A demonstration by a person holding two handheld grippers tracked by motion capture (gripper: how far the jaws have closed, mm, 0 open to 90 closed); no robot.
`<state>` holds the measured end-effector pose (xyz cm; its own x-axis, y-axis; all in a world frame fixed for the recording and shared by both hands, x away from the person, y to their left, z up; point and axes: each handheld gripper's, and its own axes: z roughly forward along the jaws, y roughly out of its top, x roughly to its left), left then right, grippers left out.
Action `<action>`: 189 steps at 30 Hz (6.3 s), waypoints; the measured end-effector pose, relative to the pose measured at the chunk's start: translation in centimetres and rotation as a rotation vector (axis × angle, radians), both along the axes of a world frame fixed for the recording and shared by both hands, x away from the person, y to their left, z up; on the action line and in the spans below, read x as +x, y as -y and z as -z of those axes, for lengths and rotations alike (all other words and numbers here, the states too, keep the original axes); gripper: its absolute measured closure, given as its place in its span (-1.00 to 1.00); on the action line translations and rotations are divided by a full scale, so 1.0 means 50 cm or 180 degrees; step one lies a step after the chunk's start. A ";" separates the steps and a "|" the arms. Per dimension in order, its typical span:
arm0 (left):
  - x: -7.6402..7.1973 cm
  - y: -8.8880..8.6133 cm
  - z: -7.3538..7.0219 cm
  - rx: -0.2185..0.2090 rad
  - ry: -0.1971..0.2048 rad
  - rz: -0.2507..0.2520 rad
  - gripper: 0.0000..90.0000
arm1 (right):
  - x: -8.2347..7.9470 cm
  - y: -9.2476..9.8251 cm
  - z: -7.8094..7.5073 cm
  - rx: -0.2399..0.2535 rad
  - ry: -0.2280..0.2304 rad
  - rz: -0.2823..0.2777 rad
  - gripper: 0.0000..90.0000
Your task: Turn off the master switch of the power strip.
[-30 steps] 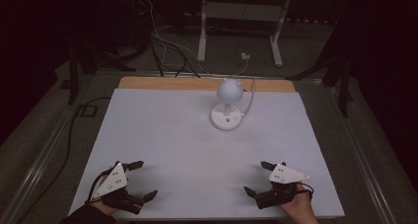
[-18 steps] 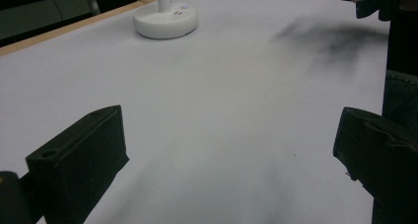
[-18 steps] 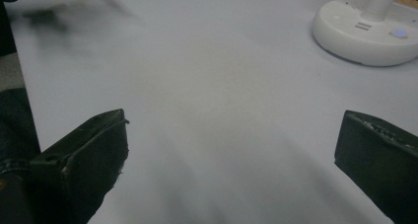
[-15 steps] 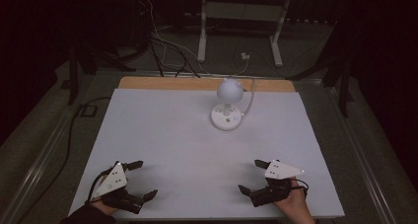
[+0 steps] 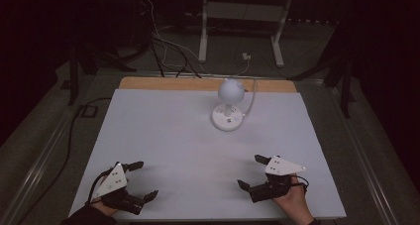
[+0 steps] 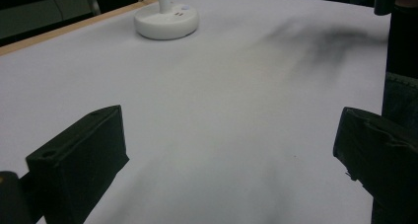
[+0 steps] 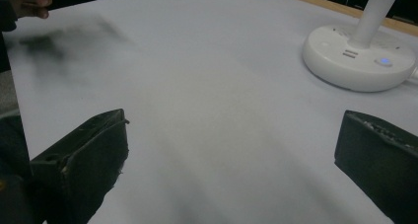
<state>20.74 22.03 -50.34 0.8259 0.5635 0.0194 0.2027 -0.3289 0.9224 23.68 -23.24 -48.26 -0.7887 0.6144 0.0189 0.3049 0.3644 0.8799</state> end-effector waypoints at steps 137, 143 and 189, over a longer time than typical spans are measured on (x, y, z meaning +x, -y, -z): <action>-0.003 -0.006 -0.003 -0.0089 -0.0054 0.0020 -0.99 | 0.370 -0.086 -0.012 -0.0158 -0.0076 0.1166 -0.81; -0.003 -0.006 -0.003 -0.0088 -0.0053 0.0022 -0.99 | 0.377 -0.084 -0.004 -0.0109 -0.0130 0.1380 -0.54; -0.002 -0.005 -0.001 -0.0079 -0.0061 0.0024 -0.99 | 0.391 -0.098 0.050 -0.0501 -0.0261 0.1596 1.00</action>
